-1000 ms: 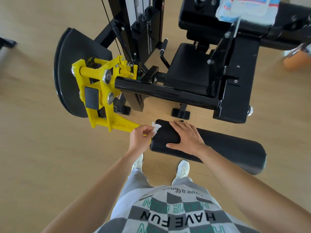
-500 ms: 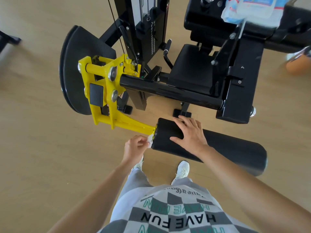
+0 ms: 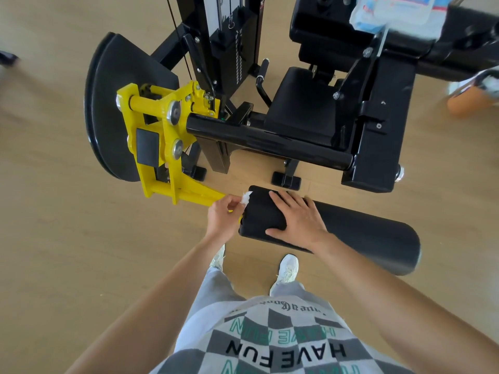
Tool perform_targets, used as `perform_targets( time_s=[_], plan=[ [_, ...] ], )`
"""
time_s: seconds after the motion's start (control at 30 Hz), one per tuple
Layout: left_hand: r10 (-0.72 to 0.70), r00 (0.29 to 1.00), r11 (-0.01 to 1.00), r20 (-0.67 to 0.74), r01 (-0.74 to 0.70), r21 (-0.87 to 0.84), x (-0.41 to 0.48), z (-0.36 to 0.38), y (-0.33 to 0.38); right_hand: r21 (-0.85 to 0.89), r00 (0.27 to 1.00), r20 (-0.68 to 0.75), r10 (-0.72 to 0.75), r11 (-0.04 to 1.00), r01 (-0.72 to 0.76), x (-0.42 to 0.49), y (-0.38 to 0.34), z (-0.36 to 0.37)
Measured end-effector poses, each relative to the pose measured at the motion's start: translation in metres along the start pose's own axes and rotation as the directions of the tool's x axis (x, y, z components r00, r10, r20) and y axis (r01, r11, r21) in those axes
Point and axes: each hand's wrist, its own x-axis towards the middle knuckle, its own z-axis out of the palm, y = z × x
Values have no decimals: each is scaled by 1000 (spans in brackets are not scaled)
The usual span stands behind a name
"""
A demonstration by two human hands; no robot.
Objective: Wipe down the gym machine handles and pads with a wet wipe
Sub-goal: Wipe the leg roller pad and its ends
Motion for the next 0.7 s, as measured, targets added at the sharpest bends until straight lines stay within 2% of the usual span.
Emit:
perform_targets(
  time_s=[0.13,0.23,0.3,0.4,0.5,0.57,0.7],
  plan=[
    [15,999,999,46,-17,40,-12,-7,-14,54,994,104,-17,998,12,14,14,-9],
    [6,999,999,49,-8,37,-28,-8,-24,72,993,117,-3,997,-6,14,13,-11],
    [-4,998,1000,60,2,23,-35,-9,-31,55,998,66,14,998,-18,8,8,-9],
    [-32,997,999,64,31,23,-37,-11,-36,30,990,-139,34,999,-30,-9,-5,-3],
    [-50,998,998,-37,51,24,-25,-12,-26,38,953,-300,34,999,-24,-26,-18,11],
    [-32,997,999,-67,31,-16,-14,-12,-15,16,957,-289,23,1000,-19,-34,-23,20],
    [28,999,999,19,-27,-31,-8,-4,-6,-5,977,-210,39,999,-41,-32,-26,25]
  ],
)
